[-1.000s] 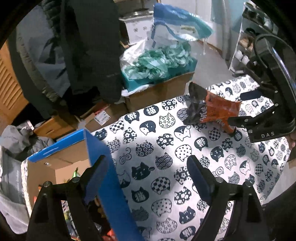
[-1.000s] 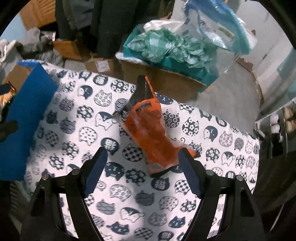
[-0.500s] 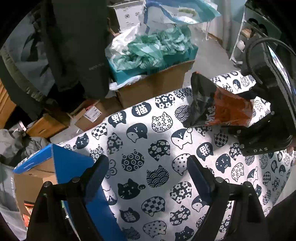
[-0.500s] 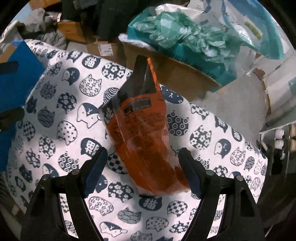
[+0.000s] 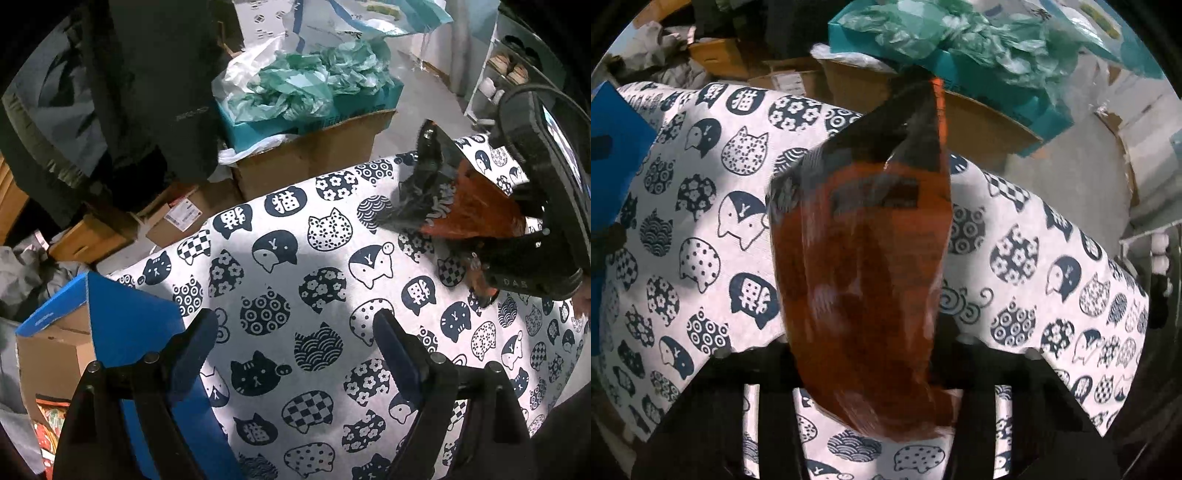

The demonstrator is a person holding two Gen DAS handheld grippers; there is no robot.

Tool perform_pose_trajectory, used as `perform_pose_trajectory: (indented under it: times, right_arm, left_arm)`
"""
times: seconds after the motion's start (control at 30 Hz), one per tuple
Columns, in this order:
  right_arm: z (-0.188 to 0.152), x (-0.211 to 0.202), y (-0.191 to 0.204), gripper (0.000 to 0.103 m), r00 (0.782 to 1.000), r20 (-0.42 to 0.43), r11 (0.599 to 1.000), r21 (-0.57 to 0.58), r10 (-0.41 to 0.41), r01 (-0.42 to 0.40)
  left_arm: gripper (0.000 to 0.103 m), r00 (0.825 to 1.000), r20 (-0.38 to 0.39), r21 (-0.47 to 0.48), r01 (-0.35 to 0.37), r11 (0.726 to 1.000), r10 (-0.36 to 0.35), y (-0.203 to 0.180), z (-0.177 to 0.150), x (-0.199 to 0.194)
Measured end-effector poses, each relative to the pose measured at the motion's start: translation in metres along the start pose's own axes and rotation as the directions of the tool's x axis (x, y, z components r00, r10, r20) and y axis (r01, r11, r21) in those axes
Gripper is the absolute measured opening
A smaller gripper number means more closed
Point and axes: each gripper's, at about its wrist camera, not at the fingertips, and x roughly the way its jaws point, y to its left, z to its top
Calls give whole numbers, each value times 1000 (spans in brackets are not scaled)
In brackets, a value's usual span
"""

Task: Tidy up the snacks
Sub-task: 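Lift and carry the orange bag with the right tool to the box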

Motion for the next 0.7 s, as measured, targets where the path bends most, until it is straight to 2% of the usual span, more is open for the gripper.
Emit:
perform_pose_trajectory:
  times: [0.07, 0.2, 0.3, 0.47, 0.7]
  right_arm:
    - [-5, -3, 0, 37, 1000, -3, 999, 30, 22, -22]
    - [-17, -12, 8, 36, 1000, -2, 998, 60, 26, -26]
    - [-26, -24, 17, 36, 999, 4, 996, 86, 37, -37]
    - [-36, -54, 24, 36, 998, 35, 992, 113, 50, -54]
    - [-40, -95, 32, 36, 993, 93, 986, 138, 78, -90]
  left_arm:
    - [85, 1000, 6, -7, 9, 1000, -9, 1, -2, -4]
    - [64, 1000, 10, 6, 23, 1000, -23, 0, -9, -12]
    - [53, 999, 16, 10, 34, 999, -34, -1, -13, -20]
    - [43, 999, 32, 15, 44, 999, -44, -1, -22, -38]
    - [39, 997, 65, 29, 29, 999, -31, 2, -38, -69]
